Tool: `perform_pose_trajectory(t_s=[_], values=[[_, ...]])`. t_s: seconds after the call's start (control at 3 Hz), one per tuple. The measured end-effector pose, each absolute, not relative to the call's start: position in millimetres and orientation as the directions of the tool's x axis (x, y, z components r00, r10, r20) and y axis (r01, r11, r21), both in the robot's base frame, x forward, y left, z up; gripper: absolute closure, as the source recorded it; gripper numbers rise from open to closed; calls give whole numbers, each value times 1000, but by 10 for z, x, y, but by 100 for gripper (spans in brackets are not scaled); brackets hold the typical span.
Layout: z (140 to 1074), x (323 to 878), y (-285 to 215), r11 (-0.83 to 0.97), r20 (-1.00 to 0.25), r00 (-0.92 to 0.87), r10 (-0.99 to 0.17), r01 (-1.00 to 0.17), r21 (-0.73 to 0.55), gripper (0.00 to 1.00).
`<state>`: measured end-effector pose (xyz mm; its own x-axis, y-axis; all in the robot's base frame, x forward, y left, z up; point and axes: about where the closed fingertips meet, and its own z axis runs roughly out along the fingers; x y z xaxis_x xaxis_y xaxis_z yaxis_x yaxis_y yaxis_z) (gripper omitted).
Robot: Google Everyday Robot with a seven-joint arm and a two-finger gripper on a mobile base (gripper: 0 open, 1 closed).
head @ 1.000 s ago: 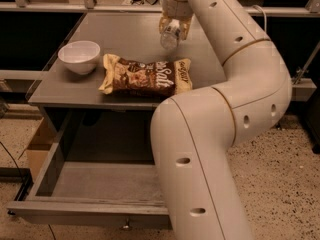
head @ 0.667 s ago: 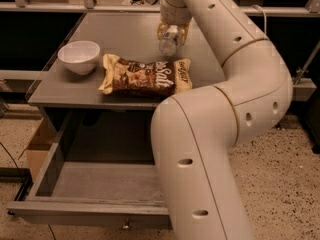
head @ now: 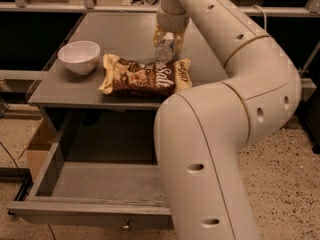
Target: Pick blue plastic bottle from top drawer and place on counter
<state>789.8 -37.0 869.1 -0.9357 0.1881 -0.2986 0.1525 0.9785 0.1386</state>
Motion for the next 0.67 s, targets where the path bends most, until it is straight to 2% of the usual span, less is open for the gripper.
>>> perform_pose_trajectory(t_s=[0.33,0.67], values=[[8590,7828,-296,979,-282,-943,178,142,144,100],[8542,7816,-293,980,-275,-945,175,141,139,74]])
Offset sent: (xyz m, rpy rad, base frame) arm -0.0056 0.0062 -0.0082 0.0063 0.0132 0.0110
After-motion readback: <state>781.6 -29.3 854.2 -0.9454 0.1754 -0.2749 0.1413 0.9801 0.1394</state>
